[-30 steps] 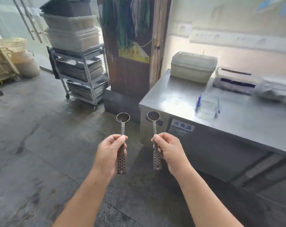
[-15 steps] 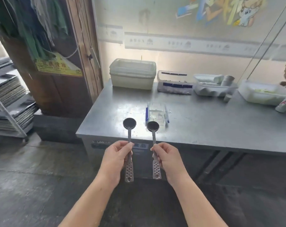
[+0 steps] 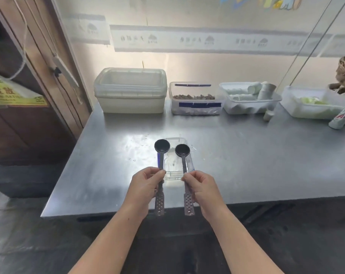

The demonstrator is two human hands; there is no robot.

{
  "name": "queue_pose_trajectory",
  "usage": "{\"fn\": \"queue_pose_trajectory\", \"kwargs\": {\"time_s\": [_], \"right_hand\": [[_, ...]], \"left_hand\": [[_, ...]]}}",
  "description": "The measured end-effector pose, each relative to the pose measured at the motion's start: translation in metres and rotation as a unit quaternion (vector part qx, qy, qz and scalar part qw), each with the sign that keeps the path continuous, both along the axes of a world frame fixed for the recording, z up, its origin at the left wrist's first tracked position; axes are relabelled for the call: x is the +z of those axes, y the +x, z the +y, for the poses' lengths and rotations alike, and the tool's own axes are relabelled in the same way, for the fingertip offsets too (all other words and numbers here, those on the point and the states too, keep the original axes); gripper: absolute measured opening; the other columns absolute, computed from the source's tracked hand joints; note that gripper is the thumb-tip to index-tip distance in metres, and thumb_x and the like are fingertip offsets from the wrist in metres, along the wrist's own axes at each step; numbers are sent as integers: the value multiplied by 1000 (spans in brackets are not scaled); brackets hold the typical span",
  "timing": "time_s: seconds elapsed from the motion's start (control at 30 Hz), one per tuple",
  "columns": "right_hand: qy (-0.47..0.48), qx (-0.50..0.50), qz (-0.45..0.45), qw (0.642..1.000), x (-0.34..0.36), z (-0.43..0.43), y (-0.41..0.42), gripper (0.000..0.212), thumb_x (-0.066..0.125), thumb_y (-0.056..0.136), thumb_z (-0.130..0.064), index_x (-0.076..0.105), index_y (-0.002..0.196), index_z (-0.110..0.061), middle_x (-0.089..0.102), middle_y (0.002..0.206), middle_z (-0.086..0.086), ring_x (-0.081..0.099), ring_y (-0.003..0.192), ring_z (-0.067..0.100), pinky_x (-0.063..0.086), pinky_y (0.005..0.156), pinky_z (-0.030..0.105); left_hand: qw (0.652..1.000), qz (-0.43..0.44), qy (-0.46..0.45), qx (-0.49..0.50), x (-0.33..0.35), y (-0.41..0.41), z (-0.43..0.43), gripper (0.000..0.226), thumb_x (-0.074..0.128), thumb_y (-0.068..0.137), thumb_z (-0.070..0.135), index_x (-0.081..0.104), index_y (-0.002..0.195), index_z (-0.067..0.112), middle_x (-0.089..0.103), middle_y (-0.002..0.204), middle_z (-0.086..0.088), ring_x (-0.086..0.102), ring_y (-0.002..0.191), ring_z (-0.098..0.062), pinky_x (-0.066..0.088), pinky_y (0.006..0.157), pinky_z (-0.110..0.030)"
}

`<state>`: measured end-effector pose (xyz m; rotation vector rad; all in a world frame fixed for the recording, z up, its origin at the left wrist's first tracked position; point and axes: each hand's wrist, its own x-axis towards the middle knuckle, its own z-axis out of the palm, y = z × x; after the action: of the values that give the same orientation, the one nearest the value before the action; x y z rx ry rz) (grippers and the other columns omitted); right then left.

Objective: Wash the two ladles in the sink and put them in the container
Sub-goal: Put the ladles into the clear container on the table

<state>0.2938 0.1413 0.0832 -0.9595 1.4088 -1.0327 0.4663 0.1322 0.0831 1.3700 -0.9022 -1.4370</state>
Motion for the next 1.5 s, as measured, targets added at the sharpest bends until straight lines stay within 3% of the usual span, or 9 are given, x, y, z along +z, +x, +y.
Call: {"fn": "queue_pose_trajectory", "kwargs": {"time_s": [0.13, 0.27, 0.47, 0.7, 0.83, 0.9, 1.17, 1.37, 1.5], "right_hand": [[22, 18, -11, 1000, -27, -73, -21, 19, 64, 94, -17, 66, 79, -6, 48, 60, 7, 35, 45, 12, 29, 43, 23], [60, 40, -4, 997, -52, -136, -42, 18, 64, 93, -15, 65, 77, -7, 47, 56, 3, 35, 44, 11, 27, 45, 23], [107, 66, 9, 992, -84, -196, -58, 18, 66, 92, -18, 65, 80, -3, 45, 52, -2, 34, 45, 12, 26, 46, 26], [141, 79, 44, 986, -109, -220, -48, 20, 66, 92, -14, 64, 73, -7, 49, 48, -5, 35, 37, 7, 29, 40, 20], [159, 99, 98, 977, -118, -224, -41, 21, 65, 91, -19, 68, 77, -4, 54, 49, -6, 39, 36, 6, 35, 39, 20], [166, 101, 112, 974, -121, -226, -39, 21, 65, 91, -20, 68, 76, -6, 54, 47, -7, 41, 37, 7, 36, 39, 21], [179, 74, 204, 960, -131, -233, -29, 38, 66, 88, -26, 62, 52, -14, 51, 37, -6, 41, 34, 6, 36, 52, 28], [176, 99, 289, 936, -129, -235, -26, 40, 67, 85, -27, 56, 51, -9, 50, 49, 4, 44, 47, 19, 36, 51, 28], [192, 94, 325, 921, -128, -235, -25, 39, 66, 87, -27, 58, 52, -10, 57, 51, 4, 50, 49, 19, 36, 48, 27]], "left_hand": [[999, 6, 40, 19, -23, -21, -60, 12, 73, 87, 20, 71, 92, 9, 64, 74, -3, 57, 60, -16, 48, 55, -27], [995, -10, 91, 45, -44, -40, -107, 17, 72, 88, 18, 71, 98, 5, 66, 84, -11, 58, 67, -24, 50, 65, -37], [988, -42, 134, 70, -71, -51, -150, 5, 68, 91, 12, 73, 92, 12, 63, 70, -1, 55, 50, -11, 45, 52, -26], [983, -54, 172, 38, -94, -43, -184, 11, 64, 92, 2, 72, 99, 5, 64, 76, -5, 57, 59, -15, 50, 59, -30], [978, -75, 195, 0, -104, -38, -197, 14, 65, 89, -2, 69, 103, 1, 66, 81, -9, 59, 60, -15, 49, 50, -25], [975, -91, 203, -14, -109, -37, -203, 17, 66, 89, 0, 67, 106, 2, 68, 88, -11, 61, 66, -17, 49, 54, -26], [960, -194, 195, -50, -117, -38, -214, 17, 68, 88, 5, 63, 104, 8, 69, 86, -10, 64, 62, -16, 47, 43, -20], [939, -279, 182, -85, -119, -48, -220, 6, 67, 87, 6, 64, 86, 10, 68, 79, -11, 69, 60, -21, 55, 45, -27], [916, -346, 173, -111, -120, -51, -223, 9, 67, 87, 9, 67, 79, 7, 71, 80, -14, 72, 71, -27, 63, 64, -42]]}}
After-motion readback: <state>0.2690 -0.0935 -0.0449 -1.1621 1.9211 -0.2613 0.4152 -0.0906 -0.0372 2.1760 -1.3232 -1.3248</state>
